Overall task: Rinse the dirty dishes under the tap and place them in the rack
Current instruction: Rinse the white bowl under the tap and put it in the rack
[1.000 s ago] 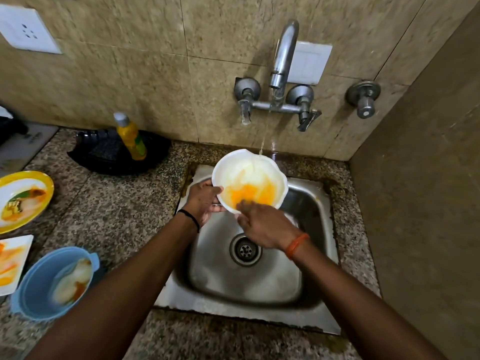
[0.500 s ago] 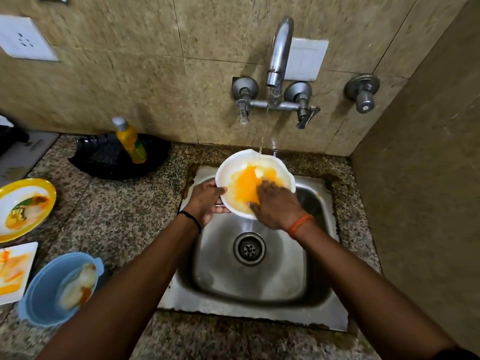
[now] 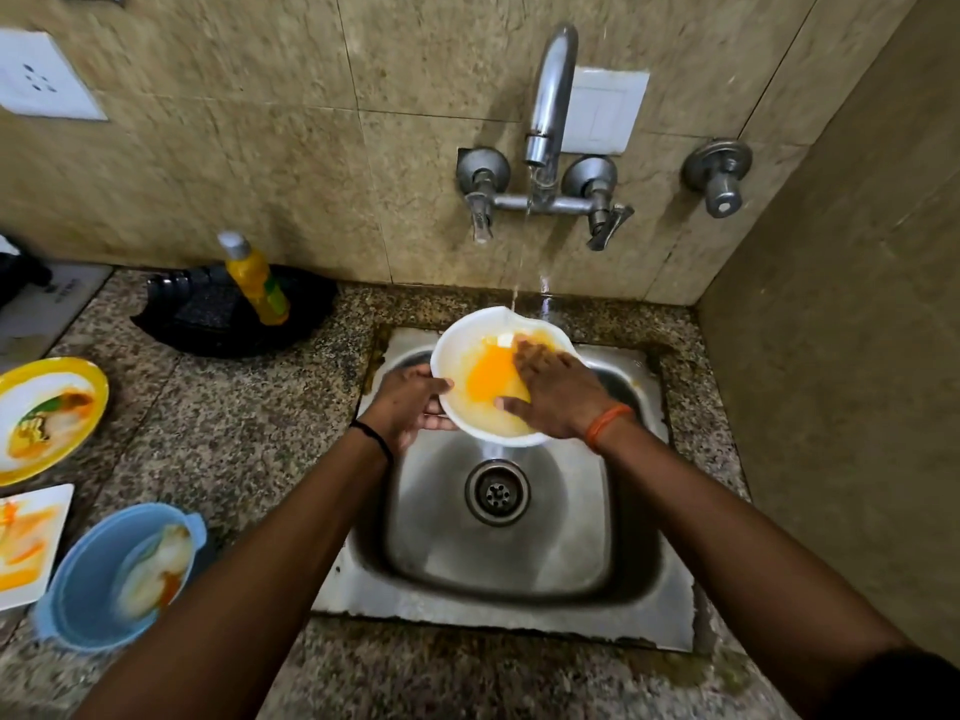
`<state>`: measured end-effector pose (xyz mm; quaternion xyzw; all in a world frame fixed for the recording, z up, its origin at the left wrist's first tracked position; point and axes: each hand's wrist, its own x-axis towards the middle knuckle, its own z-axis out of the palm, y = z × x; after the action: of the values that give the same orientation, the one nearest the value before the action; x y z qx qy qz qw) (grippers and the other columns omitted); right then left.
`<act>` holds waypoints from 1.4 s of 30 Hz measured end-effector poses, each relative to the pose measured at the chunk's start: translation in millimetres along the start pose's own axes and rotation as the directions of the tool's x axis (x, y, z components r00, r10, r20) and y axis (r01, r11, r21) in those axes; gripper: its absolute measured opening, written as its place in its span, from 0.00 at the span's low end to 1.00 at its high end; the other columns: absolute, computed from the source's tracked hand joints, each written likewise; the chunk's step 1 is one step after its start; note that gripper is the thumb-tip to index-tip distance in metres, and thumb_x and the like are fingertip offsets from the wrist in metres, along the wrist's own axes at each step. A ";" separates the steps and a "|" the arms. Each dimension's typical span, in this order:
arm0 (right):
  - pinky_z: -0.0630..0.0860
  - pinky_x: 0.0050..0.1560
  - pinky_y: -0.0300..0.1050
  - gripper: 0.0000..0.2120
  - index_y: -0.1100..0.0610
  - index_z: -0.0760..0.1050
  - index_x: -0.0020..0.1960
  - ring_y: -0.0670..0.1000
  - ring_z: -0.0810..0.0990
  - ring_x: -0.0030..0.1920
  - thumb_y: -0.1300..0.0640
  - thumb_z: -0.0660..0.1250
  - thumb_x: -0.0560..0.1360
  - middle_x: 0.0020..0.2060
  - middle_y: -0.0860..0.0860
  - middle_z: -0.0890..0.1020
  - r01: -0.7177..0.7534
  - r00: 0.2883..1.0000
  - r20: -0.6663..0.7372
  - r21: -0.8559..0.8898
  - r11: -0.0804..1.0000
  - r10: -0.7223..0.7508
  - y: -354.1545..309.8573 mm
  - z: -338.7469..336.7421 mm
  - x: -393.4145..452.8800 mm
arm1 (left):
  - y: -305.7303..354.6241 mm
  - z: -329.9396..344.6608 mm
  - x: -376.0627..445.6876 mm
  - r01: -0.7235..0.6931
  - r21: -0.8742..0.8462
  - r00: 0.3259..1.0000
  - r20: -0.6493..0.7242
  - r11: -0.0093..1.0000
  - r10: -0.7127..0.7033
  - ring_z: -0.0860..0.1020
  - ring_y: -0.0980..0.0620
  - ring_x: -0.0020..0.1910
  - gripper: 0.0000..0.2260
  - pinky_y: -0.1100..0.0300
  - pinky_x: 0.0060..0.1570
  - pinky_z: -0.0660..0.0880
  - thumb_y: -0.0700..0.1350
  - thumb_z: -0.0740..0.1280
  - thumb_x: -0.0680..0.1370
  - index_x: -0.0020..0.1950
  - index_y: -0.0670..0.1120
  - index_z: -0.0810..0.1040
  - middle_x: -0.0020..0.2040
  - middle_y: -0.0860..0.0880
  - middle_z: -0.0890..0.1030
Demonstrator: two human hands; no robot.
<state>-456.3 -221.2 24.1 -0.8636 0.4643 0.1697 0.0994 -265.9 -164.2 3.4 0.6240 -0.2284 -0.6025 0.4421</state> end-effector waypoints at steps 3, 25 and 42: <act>0.60 0.71 0.54 0.39 0.60 0.56 0.77 0.58 0.59 0.75 0.32 0.46 0.78 0.77 0.58 0.57 0.006 0.997 0.075 0.055 0.998 -0.010 -21.8 -2.8 -23.6 | 3.9 -6.2 4.1 -0.013 0.037 0.999 -0.047 0.999 0.014 0.82 0.45 0.37 0.15 0.56 0.27 0.79 0.33 0.63 0.76 0.63 0.42 0.76 0.48 0.41 0.82; 0.52 0.75 0.47 0.36 0.52 0.53 0.78 0.50 0.52 0.78 0.32 0.49 0.77 0.78 0.49 0.55 0.256 0.965 -0.016 0.243 0.935 -0.261 -57.4 14.1 -54.8 | -11.7 -18.5 -4.2 -0.045 -0.044 0.994 -0.100 0.998 0.041 0.81 0.48 0.35 0.16 0.56 0.28 0.80 0.33 0.61 0.77 0.63 0.45 0.76 0.44 0.43 0.82; 0.69 0.63 0.46 0.21 0.51 0.76 0.64 0.52 0.72 0.67 0.41 0.59 0.79 0.65 0.51 0.77 0.164 0.978 -0.182 0.359 0.919 -0.103 -22.5 -3.2 -59.7 | -2.7 -18.8 -5.3 0.006 -0.089 0.997 -0.070 0.996 -0.013 0.80 0.46 0.41 0.19 0.56 0.30 0.81 0.33 0.59 0.79 0.68 0.45 0.72 0.50 0.42 0.80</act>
<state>-467.3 -164.1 50.5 -0.8694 0.4344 0.0018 0.2353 -249.5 -153.3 1.9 0.6259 -0.1828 -0.5916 0.4742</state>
